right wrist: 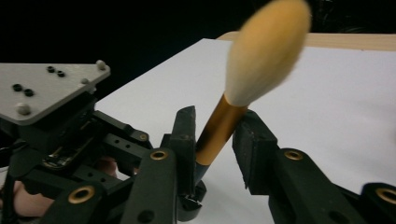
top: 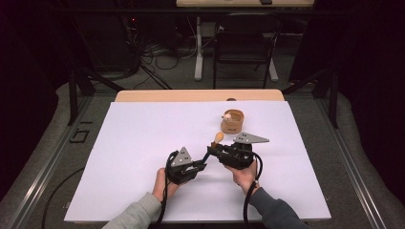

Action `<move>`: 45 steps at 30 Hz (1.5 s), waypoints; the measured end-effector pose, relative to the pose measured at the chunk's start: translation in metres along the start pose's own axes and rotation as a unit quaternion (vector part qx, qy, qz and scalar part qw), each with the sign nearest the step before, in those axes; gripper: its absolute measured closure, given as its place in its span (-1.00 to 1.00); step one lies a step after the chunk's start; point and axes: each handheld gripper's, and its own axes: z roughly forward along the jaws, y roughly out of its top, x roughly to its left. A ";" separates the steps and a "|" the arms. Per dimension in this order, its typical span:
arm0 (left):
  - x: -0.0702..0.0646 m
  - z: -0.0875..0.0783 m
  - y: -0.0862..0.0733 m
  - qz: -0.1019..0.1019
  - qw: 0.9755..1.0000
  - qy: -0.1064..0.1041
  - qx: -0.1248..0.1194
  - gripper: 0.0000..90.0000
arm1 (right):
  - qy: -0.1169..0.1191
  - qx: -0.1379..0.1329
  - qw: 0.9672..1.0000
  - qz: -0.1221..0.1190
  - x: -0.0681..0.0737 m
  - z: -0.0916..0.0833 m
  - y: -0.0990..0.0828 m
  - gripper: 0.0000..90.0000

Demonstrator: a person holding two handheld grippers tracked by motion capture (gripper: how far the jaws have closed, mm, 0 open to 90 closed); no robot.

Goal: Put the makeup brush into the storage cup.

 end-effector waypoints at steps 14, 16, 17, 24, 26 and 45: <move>-0.001 0.001 0.000 0.000 1.000 -0.017 0.007 0.52 | 0.027 0.005 0.999 -0.044 0.014 -0.001 0.006 0.72; -0.001 0.000 0.001 0.000 1.000 -0.023 0.009 0.44 | 0.025 0.004 0.998 -0.050 0.015 -0.003 0.008 0.72; 0.000 0.000 0.002 -0.005 1.000 -0.028 0.010 0.37 | 0.023 0.005 0.998 -0.054 0.015 -0.004 0.009 0.72; 0.004 -0.005 0.003 -0.011 1.000 -0.013 0.017 -0.29 | 0.003 0.008 0.997 -0.072 0.013 -0.009 0.013 0.72; 0.006 -0.006 0.001 -0.015 1.000 -0.008 0.018 -0.41 | -0.003 0.010 0.997 -0.076 0.012 -0.010 0.014 0.72; 0.017 -0.015 -0.003 -0.033 0.998 0.038 0.021 -0.95 | -0.052 0.010 0.994 -0.093 0.000 -0.026 0.020 0.72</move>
